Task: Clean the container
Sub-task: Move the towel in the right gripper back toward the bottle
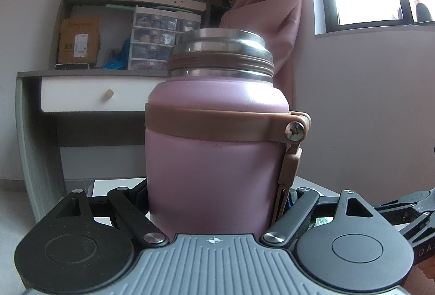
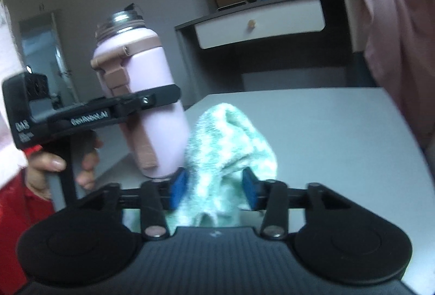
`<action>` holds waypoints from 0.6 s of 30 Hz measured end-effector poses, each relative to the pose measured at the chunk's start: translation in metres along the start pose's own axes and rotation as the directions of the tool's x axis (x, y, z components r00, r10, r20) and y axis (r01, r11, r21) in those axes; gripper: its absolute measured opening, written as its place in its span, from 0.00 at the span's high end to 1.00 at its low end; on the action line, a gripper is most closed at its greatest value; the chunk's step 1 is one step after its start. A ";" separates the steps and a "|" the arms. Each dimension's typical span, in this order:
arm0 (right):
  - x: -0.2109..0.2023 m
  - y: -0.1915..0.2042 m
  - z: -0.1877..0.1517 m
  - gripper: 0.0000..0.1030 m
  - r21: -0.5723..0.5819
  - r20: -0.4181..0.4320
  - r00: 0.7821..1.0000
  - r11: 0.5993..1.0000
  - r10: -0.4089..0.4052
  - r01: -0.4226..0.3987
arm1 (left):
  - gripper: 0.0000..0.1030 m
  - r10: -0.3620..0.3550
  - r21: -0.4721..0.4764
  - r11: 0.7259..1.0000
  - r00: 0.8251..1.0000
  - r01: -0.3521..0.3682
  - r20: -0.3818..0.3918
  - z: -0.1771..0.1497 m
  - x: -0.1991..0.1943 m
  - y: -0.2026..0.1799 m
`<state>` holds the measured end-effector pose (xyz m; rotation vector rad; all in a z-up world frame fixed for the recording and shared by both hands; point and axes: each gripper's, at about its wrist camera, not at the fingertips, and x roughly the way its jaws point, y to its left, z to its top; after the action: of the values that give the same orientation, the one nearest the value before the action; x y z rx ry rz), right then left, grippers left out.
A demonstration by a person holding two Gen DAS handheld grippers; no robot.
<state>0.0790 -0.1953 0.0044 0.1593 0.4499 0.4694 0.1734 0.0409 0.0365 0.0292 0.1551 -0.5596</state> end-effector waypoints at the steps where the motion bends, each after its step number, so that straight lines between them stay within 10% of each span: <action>1: 0.001 0.000 -0.001 0.44 -0.005 -0.003 1.000 1.000 -0.016 0.016 | 0.19 0.000 0.000 1.000 1.000 0.000 0.000 0.000 0.000 0.000; 18: 0.011 0.002 -0.008 0.21 -0.045 -0.022 0.992 0.991 -0.124 0.123 | 0.19 -0.004 0.007 1.000 1.000 0.004 0.001 -0.006 -0.004 0.000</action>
<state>0.0835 -0.1880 -0.0065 0.0829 0.4702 0.3594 0.1695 0.0436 0.0312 0.0359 0.1522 -0.5641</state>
